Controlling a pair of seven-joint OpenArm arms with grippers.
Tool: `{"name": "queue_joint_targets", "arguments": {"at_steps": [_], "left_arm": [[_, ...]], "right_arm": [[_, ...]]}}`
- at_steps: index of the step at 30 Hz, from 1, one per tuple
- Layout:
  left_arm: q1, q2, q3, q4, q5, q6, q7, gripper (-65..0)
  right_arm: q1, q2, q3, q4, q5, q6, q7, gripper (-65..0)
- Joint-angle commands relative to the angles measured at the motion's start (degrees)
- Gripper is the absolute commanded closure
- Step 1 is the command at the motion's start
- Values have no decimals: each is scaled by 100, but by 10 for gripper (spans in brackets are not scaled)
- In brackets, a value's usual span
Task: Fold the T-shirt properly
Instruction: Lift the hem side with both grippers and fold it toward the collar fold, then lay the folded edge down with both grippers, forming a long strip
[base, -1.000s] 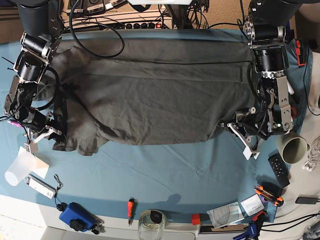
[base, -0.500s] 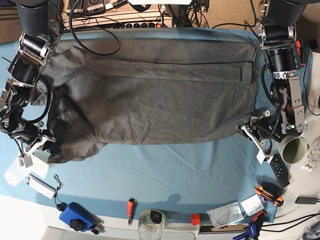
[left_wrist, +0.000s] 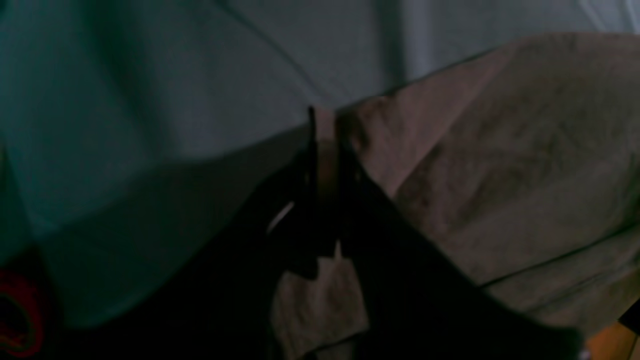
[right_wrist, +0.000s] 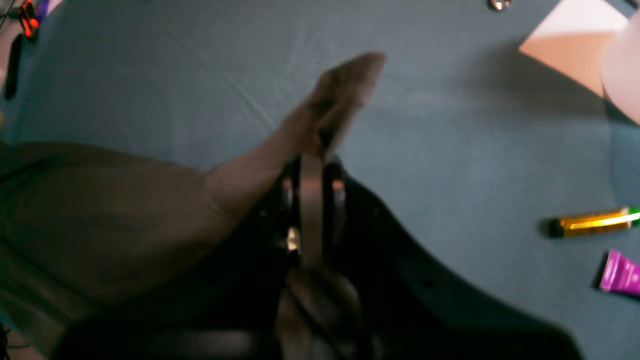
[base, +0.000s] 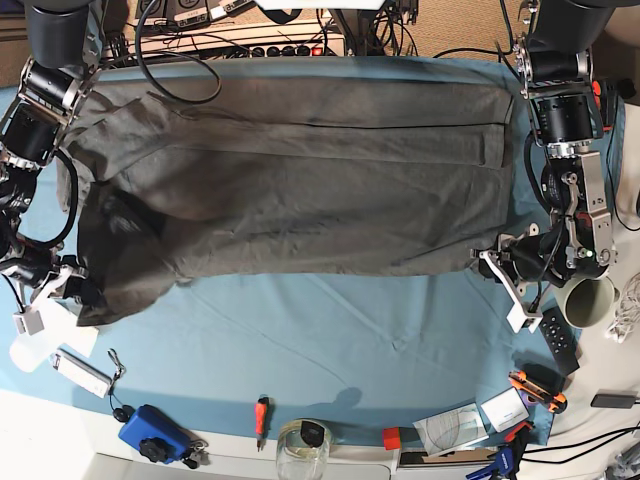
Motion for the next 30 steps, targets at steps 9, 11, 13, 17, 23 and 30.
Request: {"name": "queue_joint_targets", "arguments": {"at_steps": [9, 11, 13, 17, 23, 30], "left_arm": [[122, -107, -44, 310, -66, -24, -2, 0], [245, -127, -116, 503, -66, -24, -15, 0], [358, -184, -205, 699, -63, -24, -26, 0], [546, -350, -330, 852, -92, -28, -70, 0], [658, -428, -330, 857, -407, -304, -2, 0], [922, -459, -330, 1191, -404, -304, 17, 0]], "right_arm": [[162, 208, 20, 109, 437, 6, -74, 0], [162, 205, 20, 109, 437, 6, -81, 0], [162, 205, 20, 109, 435, 6, -127, 0], [162, 205, 20, 109, 437, 6, -240, 0], [162, 208, 20, 109, 796, 6, -373, 0], [-4, 302, 48, 151, 1073, 6, -373, 0]]}}
